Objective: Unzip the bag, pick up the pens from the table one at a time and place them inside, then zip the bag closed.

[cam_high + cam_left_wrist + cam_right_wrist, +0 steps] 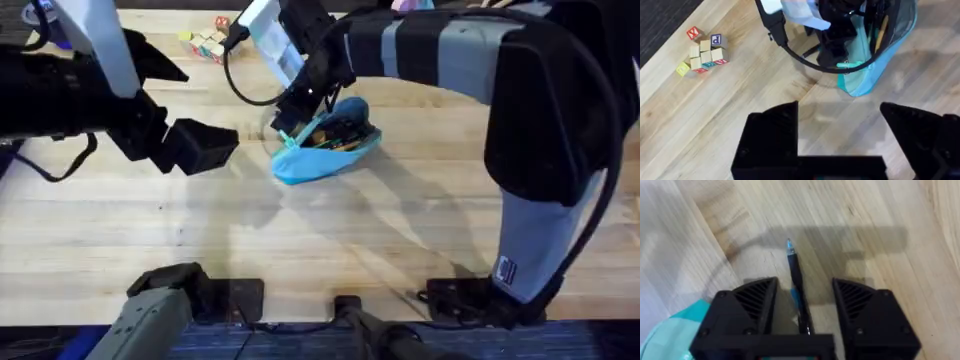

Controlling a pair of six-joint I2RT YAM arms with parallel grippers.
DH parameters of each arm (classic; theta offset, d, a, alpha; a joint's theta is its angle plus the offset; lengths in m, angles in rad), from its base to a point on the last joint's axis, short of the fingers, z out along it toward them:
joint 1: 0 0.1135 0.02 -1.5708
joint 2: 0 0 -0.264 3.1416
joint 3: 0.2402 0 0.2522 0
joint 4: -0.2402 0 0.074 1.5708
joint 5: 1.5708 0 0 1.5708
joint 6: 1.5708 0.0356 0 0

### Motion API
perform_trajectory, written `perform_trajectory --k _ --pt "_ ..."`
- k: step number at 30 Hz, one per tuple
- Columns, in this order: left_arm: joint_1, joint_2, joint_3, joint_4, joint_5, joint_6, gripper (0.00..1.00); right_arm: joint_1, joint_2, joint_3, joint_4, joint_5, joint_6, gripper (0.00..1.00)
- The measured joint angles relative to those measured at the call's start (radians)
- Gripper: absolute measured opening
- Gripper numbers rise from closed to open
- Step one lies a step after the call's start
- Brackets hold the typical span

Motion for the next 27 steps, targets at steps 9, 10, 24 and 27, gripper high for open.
perform_trajectory --k 9,10,24,27 --pt "0.000 0.000 0.000 0.000 0.000 0.000 0.994 -0.002 0.000 0.002 0.008 0.020 0.000 0.037" --pt "0.000 0.000 0.000 0.000 0.000 0.000 0.993 -0.002 0.000 0.002 0.009 0.020 0.000 0.036" --pt "0.000 0.000 0.000 0.000 0.000 0.000 0.993 -0.013 0.022 0.039 0.037 0.019 0.000 0.027" --pt "0.000 0.000 0.000 0.000 0.000 0.000 0.994 -0.033 0.022 0.050 0.043 0.019 0.000 0.028"
